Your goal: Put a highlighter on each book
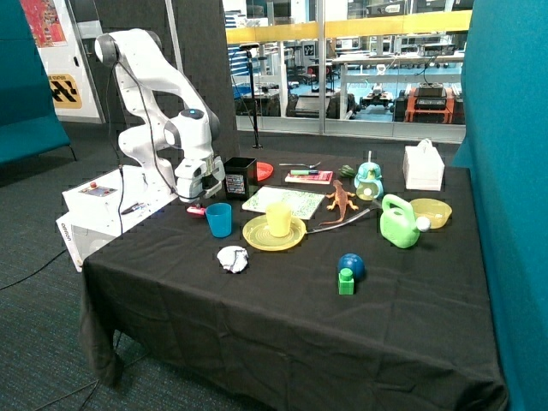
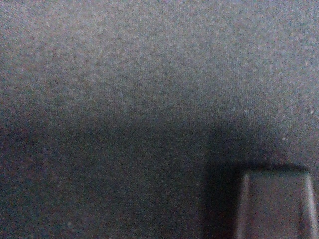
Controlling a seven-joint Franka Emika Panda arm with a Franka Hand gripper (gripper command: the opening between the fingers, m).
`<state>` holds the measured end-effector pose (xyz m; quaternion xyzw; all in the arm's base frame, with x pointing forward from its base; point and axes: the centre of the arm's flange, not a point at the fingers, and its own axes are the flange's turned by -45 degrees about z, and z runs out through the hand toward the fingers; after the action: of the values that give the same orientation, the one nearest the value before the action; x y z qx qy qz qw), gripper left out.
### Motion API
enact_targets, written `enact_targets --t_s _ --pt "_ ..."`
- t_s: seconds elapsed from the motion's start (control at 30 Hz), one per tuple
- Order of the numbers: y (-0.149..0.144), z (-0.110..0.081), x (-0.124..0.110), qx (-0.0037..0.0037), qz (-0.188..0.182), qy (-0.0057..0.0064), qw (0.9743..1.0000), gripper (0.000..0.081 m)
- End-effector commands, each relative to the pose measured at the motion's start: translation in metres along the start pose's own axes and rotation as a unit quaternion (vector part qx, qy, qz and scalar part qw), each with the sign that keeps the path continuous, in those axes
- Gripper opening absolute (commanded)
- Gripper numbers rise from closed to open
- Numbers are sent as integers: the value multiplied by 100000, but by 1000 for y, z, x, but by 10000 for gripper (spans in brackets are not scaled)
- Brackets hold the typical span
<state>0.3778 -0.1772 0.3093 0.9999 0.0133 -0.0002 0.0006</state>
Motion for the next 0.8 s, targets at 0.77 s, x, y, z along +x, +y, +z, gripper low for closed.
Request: enact_targets --t_s 0.77 --pt "-4 34 -19 56 -746 24 99997 524"
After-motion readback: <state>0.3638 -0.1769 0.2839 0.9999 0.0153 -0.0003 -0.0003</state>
